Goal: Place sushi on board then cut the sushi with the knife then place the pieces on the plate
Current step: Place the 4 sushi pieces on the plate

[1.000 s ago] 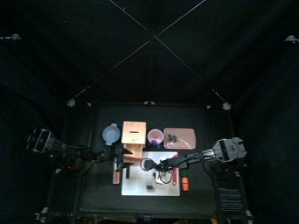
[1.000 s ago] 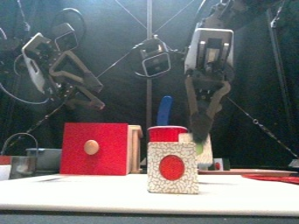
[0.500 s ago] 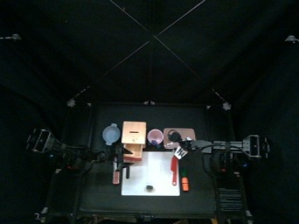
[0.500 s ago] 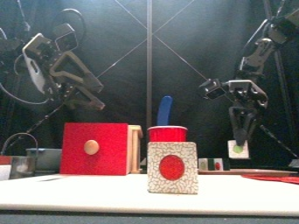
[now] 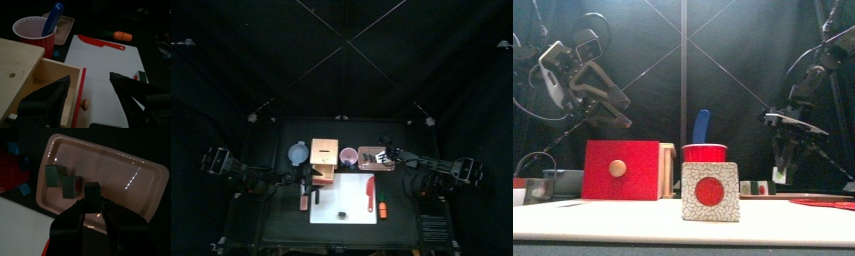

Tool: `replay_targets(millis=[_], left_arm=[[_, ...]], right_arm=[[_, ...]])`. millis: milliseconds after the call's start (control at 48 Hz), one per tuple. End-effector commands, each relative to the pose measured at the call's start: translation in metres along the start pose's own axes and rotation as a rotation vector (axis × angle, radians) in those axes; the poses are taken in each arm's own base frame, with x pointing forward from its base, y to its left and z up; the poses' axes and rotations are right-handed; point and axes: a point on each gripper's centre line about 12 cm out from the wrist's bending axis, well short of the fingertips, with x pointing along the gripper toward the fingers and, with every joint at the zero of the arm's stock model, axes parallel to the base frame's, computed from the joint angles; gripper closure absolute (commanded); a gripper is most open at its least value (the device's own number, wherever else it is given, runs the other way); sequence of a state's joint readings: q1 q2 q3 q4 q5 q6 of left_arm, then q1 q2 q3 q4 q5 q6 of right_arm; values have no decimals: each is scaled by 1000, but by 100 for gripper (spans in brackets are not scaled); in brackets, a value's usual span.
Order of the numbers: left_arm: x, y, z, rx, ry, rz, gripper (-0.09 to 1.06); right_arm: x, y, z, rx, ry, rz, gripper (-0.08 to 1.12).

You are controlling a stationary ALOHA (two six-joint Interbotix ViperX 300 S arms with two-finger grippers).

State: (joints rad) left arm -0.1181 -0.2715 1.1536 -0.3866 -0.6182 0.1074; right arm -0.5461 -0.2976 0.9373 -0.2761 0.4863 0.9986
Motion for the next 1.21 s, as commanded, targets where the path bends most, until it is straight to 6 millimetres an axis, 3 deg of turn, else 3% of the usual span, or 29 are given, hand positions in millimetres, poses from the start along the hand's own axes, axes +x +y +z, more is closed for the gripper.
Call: replay_targets(millis=[21, 208, 458, 688, 833, 1000, 1125, 1208], left_arm=[[1, 0, 4, 0, -15, 0, 0], [1, 0, 4, 5, -15, -1, 0], [-3, 1, 0, 7, -7, 0, 0], [-4, 2, -3, 2, 2, 3, 0], [-4, 2, -2, 3, 1, 4, 0], [-3, 2, -1, 2, -4, 3, 0], [-3, 2, 0, 2, -7, 2, 0], [-2, 2, 1, -1, -8, 3, 0]], right_arm=[[0, 1, 2, 30, -1, 0, 50], [3, 7, 2, 62, 16, 5, 49], [10, 20, -3, 59, 44, 8, 30], [12, 22, -1, 45, 56, -20, 27], [-3, 21, 7, 26, 30, -37, 27], [-34, 30, 16, 20, -35, 26, 27], [-60, 50, 15, -40, -91, 140, 27], [-72, 72, 2, -128, -118, 254, 27]])
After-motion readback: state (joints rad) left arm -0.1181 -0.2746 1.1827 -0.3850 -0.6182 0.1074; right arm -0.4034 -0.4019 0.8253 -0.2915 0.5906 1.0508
